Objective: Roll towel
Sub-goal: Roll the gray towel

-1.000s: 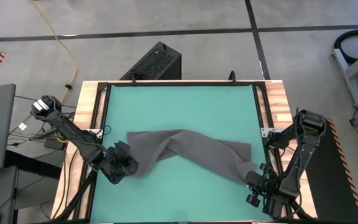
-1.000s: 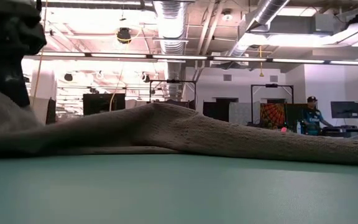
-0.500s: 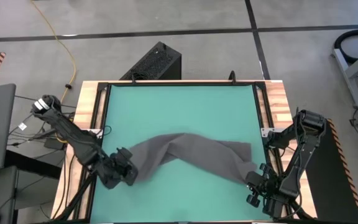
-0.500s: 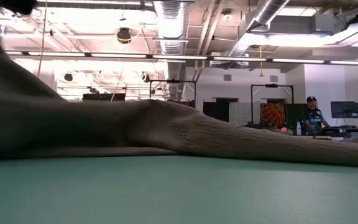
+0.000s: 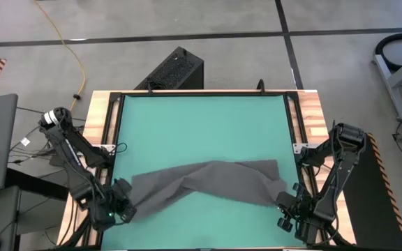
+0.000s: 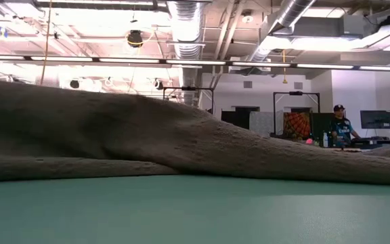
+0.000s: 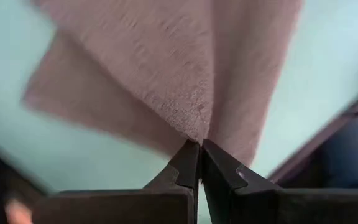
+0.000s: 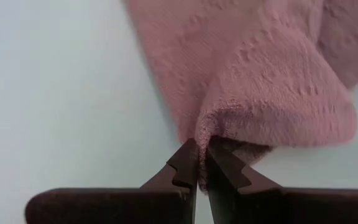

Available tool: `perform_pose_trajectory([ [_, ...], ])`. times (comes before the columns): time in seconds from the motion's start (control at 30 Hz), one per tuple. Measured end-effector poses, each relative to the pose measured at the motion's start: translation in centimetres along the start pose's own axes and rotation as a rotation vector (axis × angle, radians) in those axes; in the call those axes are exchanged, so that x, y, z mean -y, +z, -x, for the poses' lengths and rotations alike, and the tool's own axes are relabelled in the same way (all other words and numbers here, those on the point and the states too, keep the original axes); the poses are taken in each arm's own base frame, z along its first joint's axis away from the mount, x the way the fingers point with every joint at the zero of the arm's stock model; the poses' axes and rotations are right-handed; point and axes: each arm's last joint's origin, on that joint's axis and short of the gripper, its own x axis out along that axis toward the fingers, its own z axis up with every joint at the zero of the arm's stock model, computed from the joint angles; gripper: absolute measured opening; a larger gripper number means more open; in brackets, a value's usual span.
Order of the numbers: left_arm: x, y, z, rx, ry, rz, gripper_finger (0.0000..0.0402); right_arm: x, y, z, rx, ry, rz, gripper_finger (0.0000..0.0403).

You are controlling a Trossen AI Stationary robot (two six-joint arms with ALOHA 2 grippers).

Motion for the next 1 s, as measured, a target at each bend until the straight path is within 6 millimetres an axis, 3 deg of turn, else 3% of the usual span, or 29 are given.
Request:
perform_pose_trajectory([
  [0.1, -0.3, -1.0, -0.7, -0.061, 0.064, -0.031, 0.0, 0.2, -0.1, 0.1, 0.021, -0.009, -0.002, 0.0049],
  [0.23, -0.5, -2.0, -1.3, -0.015, 0.057, -0.046, 0.0, 0.1, 0.1, 1.3, 0.264, 0.046, -0.016, 0.0033],
  [0.4, 0.8, -2.2, -0.7, 0.183, -0.223, 0.025, 0.0, -0.2, 2.3, 4.9, 0.464, 0.105, -0.079, 0.0017],
  [0.5, 1.5, -1.8, 0.2, 0.317, -0.373, 0.017, 0.0, -0.2, 4.4, 6.5, 0.542, 0.068, -0.079, 0.0017],
  [0.63, 1.3, -0.6, 1.9, 0.464, -0.403, -0.018, 0.0, 0.6, 7.8, 8.3, 0.567, -0.074, -0.117, 0.0017],
  [0.8, -0.4, 1.8, 5.0, 0.69, -0.283, -0.089, 0.0, 2.1, 11.8, 8.7, 0.558, -0.159, -0.127, 0.0017],
  [1.0, -2.9, 5.4, 7.9, 0.906, -0.126, -0.091, 0.0, 5.6, 17.3, 7.9, 0.62, -0.369, -0.107, 0.0016],
])
